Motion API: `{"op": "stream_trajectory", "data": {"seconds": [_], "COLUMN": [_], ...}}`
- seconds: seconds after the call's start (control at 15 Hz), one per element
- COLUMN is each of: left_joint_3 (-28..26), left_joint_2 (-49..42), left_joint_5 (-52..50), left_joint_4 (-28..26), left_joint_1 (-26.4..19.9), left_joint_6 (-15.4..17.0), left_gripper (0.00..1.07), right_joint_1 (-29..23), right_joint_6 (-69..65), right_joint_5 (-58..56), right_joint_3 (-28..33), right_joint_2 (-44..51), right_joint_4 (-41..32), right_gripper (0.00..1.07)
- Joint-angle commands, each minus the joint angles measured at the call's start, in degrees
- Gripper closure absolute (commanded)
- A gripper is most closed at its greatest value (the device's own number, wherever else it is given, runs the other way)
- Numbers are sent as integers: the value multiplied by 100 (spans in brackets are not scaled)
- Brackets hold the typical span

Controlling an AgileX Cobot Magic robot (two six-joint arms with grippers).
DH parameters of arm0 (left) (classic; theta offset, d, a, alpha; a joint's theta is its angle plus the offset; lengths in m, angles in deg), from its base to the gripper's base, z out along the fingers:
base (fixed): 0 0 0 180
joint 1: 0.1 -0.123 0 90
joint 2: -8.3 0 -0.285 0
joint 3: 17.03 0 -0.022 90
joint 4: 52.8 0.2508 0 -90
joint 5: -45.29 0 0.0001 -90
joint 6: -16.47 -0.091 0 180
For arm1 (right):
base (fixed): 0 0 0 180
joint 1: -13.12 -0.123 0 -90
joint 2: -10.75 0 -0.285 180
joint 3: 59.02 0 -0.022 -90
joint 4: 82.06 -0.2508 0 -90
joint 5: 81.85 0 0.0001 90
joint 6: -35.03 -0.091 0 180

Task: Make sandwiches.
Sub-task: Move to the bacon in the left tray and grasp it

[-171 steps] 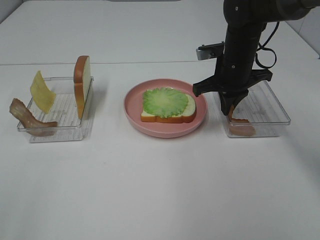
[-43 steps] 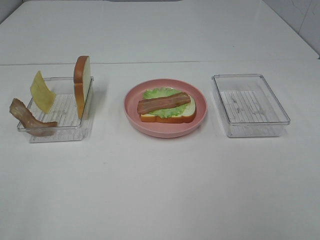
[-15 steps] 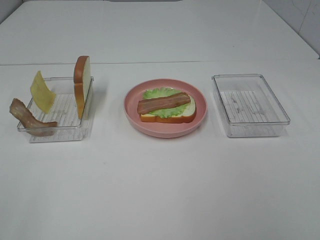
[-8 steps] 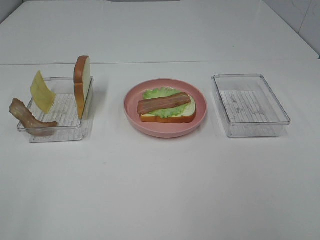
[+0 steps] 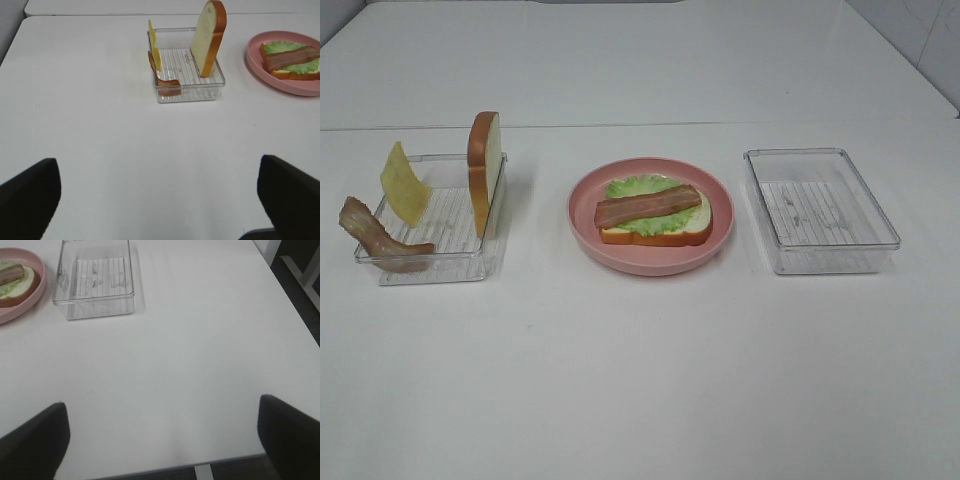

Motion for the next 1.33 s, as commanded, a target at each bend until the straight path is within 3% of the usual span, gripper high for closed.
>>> {"op": "stream_trajectory", "data": {"seconds": [0.07,0.47,0.87,1.33], "left_joint_3": [-126,-476,-1530,-2624], "left_joint_2": [223,2699,5099,7173], "left_joint_5": [-384,-1639,-1667,-1043], "left_joint_4": [0,-6,0,23], "left_joint_1": [-6,-6,-6,-6], "left_joint_6": [-11,223,235,206], "left_gripper": [6,6,6,6], "right_joint_1": [34,34,34,34], "right_joint_6": [52,52,52,52], "right_joint_5": [0,0,0,0], "right_joint_3": [-29,-29,-29,-29], "right_joint_2": [178,178,178,178], "right_joint_4": [0,0,0,0], "right_gripper": [9,9,9,9]}}
